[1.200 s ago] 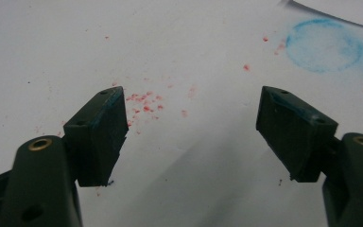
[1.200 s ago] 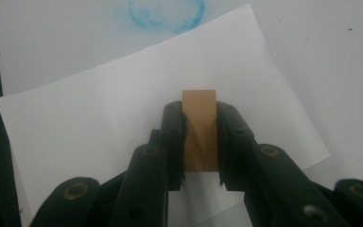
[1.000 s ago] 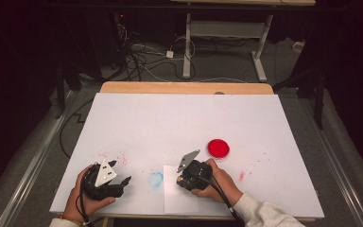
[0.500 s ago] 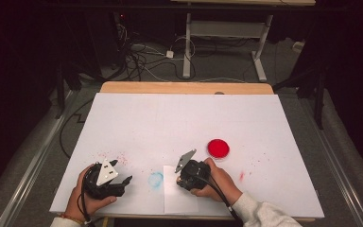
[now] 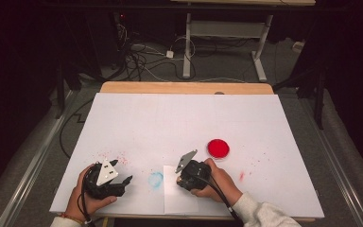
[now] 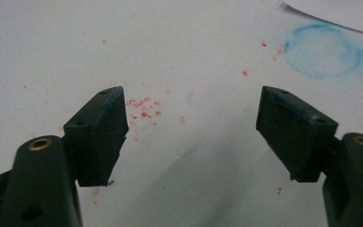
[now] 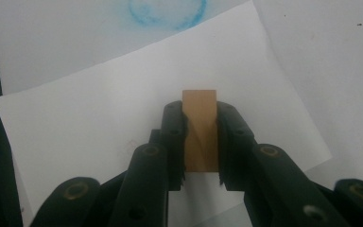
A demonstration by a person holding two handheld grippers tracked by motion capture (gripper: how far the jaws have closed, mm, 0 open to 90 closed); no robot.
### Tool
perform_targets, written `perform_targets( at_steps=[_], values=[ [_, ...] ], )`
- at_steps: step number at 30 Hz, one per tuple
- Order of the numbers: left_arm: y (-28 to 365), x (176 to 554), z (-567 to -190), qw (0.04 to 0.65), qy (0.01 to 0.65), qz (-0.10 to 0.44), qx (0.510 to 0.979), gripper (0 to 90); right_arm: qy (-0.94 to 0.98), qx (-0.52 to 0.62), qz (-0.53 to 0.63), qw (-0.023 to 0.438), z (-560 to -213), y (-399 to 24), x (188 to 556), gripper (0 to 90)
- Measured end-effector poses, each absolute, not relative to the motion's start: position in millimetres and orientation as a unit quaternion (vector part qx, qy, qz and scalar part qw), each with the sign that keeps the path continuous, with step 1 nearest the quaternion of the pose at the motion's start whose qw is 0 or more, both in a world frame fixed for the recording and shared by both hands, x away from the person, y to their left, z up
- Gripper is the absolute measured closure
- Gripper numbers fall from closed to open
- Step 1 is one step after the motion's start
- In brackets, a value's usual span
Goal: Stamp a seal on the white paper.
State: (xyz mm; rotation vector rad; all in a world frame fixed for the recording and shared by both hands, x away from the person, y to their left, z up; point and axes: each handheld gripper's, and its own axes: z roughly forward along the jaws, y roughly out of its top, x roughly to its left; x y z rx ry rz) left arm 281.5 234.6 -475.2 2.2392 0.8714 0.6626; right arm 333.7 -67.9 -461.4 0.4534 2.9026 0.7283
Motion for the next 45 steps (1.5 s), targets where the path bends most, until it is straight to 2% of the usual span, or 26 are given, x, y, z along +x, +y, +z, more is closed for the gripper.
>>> perform_targets(
  at_steps=[15, 24, 34, 45],
  values=[
    [235, 282, -476, 0.322, 0.335, 0.252, 0.849, 24.6, 0.958, 0.143, 0.237, 0.072, -461, -66, 330, 75.7],
    [237, 281, -475, 0.322, 0.334, 0.252, 0.849, 24.5, 0.956, 0.142, 0.248, 0.06, -460, -69, 334, 75.4],
    [239, 281, -475, 0.326, 0.336, 0.252, 0.847, 24.5, 0.932, 0.164, 0.314, 0.077, -425, -94, 337, 75.3],
    [243, 282, -477, 0.328, 0.341, 0.248, 0.845, 24.5, 0.929, 0.156, 0.325, 0.087, -412, -99, 334, 75.3]
  ],
)
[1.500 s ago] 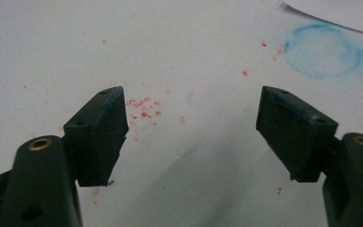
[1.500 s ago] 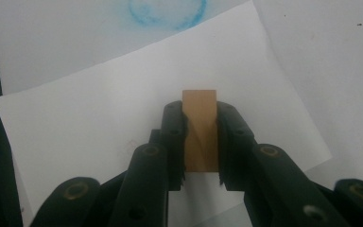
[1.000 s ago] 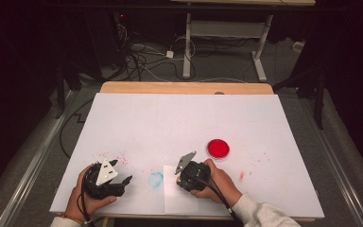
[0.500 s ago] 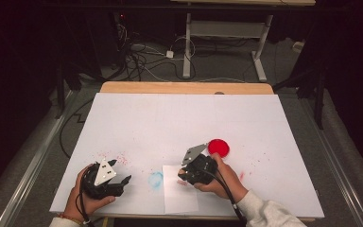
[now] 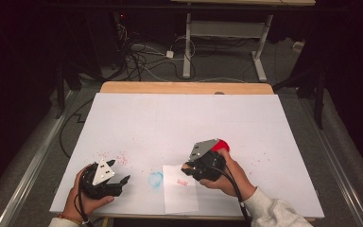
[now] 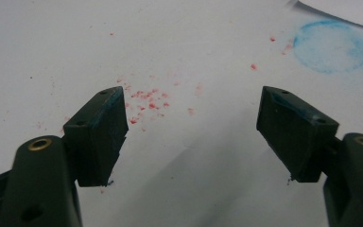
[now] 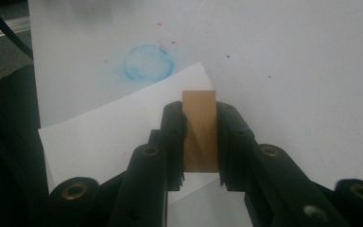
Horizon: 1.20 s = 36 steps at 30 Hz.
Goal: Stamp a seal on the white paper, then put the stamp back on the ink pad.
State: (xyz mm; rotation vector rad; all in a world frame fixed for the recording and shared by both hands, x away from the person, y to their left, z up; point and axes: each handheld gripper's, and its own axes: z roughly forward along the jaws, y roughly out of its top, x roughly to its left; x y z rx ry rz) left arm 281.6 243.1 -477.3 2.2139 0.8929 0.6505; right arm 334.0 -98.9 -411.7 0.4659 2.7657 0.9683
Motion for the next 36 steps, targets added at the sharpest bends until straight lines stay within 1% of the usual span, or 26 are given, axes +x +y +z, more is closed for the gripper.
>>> perform_targets(
  at_steps=[8, 17, 29, 36],
  values=[
    [243, 281, -479, 0.326, 0.339, 0.246, 0.848, 24.5, 0.927, 0.158, 0.327, 0.093, -410, -104, 334, 75.2],
    [243, 280, -478, 0.327, 0.344, 0.248, 0.844, 24.6, 0.919, 0.168, 0.339, 0.11, -400, -113, 336, 75.2],
    [242, 281, -478, 0.322, 0.337, 0.25, 0.849, 24.5, 0.905, 0.199, 0.351, 0.133, -389, -139, 348, 75.1],
    [241, 278, -477, 0.321, 0.334, 0.252, 0.85, 24.6, 0.897, 0.228, 0.344, 0.156, -387, -156, 360, 75.1]
  ],
)
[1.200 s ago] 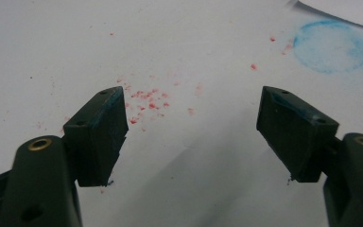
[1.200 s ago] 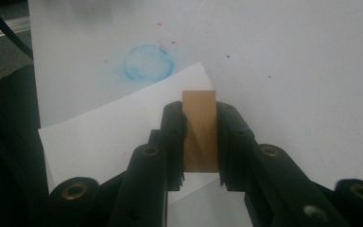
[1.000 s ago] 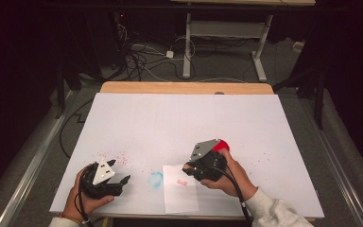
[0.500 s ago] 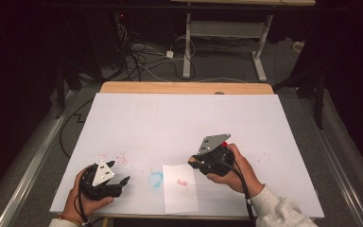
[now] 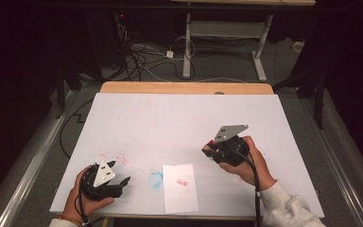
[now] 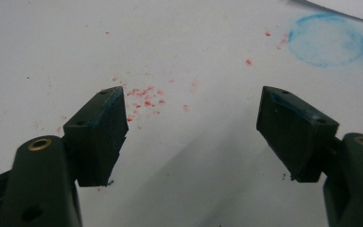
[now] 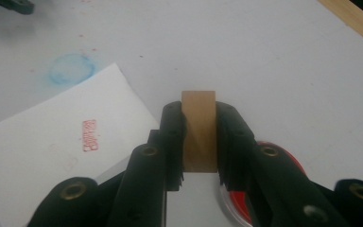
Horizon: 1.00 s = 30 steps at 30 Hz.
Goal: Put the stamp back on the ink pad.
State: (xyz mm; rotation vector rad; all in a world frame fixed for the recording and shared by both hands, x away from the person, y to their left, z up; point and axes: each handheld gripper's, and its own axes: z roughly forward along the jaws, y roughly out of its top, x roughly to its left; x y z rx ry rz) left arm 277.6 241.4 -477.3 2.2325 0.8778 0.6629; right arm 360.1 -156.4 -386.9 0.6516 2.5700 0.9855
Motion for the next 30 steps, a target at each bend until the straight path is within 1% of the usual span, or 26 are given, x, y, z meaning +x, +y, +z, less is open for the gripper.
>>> perform_targets(
  at_steps=[9, 12, 30],
  values=[
    [242, 277, -478, 0.317, 0.334, 0.253, 0.851, 24.5, 0.884, 0.277, 0.337, 0.17, -387, -183, 379, 75.0],
    [241, 277, -478, 0.319, 0.334, 0.252, 0.85, 24.6, 0.883, 0.286, 0.332, 0.168, -390, -187, 383, 75.0],
    [240, 279, -479, 0.316, 0.333, 0.247, 0.853, 24.5, 0.89, 0.317, 0.289, 0.153, -421, -184, 407, 74.7]
  ],
)
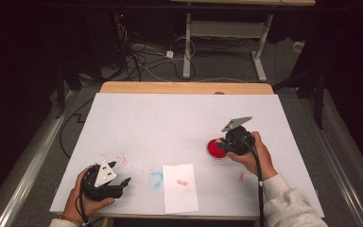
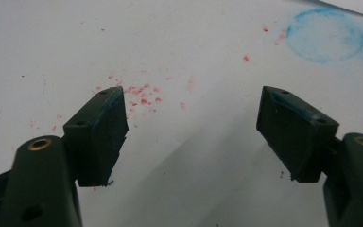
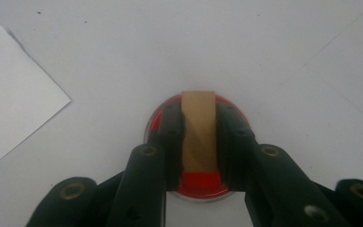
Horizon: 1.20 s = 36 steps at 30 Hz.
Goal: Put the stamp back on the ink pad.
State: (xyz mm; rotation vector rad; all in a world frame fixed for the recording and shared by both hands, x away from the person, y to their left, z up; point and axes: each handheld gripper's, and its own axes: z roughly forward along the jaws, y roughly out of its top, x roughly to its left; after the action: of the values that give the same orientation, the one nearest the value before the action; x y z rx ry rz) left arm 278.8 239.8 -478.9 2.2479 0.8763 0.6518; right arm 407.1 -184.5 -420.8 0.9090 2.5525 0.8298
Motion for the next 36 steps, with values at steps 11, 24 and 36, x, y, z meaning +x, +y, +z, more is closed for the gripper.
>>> perform_targets(
  at_steps=[11, 24, 36],
  values=[
    [239, 279, -480, 0.313, 0.331, 0.246, 0.856, 24.5, 0.896, 0.325, 0.269, 0.142, -436, -179, 415, 74.4],
    [239, 279, -479, 0.312, 0.33, 0.246, 0.856, 24.5, 0.896, 0.33, 0.262, 0.139, -443, -179, 417, 72.1],
    [239, 279, -479, 0.311, 0.329, 0.247, 0.857, 24.5, 0.895, 0.327, 0.264, 0.146, -439, -179, 415, 75.8]
  ],
)
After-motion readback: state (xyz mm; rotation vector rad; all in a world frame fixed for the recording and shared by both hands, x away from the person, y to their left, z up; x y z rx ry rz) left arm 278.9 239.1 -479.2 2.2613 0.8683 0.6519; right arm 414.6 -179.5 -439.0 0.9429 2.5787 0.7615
